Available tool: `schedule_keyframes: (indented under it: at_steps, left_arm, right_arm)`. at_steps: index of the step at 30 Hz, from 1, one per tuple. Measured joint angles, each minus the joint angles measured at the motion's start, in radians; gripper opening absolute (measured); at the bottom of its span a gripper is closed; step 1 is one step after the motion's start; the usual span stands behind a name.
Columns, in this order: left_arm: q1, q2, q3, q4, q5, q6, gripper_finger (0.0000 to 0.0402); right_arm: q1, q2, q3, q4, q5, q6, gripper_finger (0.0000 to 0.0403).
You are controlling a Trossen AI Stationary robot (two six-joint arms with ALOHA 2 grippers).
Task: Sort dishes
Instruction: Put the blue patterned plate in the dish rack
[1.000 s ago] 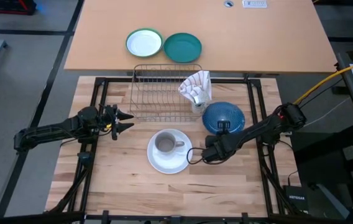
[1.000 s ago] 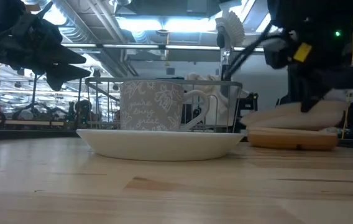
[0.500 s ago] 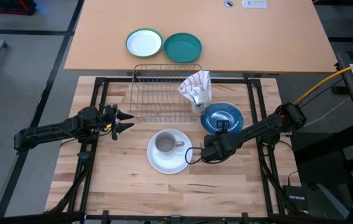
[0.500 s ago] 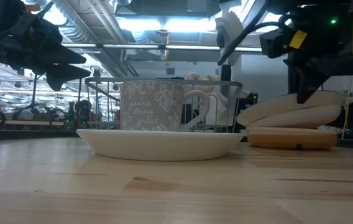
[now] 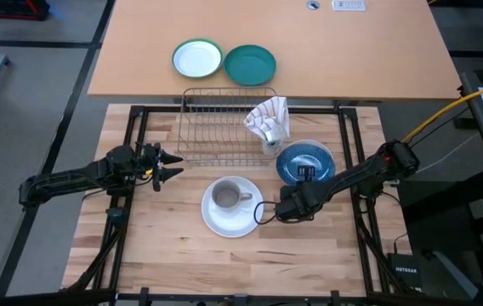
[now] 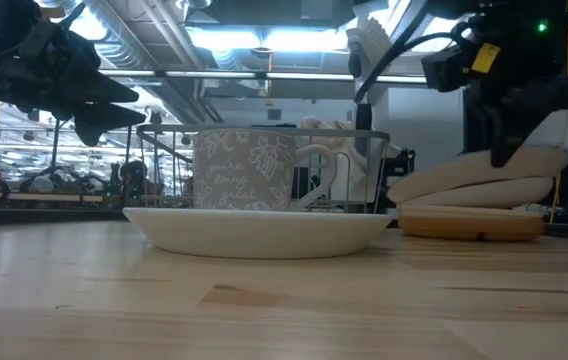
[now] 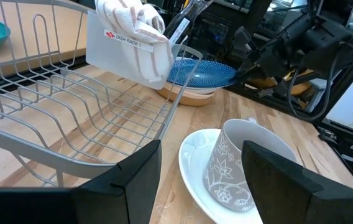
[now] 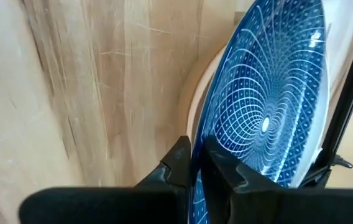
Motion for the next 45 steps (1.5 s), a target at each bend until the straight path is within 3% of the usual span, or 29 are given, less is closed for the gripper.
schedule_keyframes:
  at_steps: [10,26,29,37,41,45]
  left_arm:
    - [0.000,0.000,0.000,0.000,0.000,0.003,0.0213]
    - [0.000,0.000,0.000,0.018,0.000,-0.029,0.0213]
    - [0.000,0.000,-0.001,0.104,0.007,-0.088,0.0213]
    - [-0.067,0.034,-0.001,0.556,0.089,-0.085,0.0213]
    - [-0.167,0.145,0.000,0.686,0.061,-0.038,0.0213]
    - [-0.280,0.345,0.061,0.765,-0.010,0.039,0.0213]
  right_arm:
    - [0.020,-0.001,0.137,-0.120,0.005,0.020,0.0020]
    - [0.019,-0.001,0.144,-0.115,-0.002,0.022,0.0018]
    - [0.019,-0.001,0.144,-0.116,-0.001,0.022,0.0017]
    - [0.019,-0.001,0.144,-0.116,-0.014,0.021,0.0017]
    - [0.019,-0.001,0.144,-0.116,-0.017,0.020,0.0020]
    - [0.019,-0.001,0.144,-0.116,-0.017,0.020,0.0019]
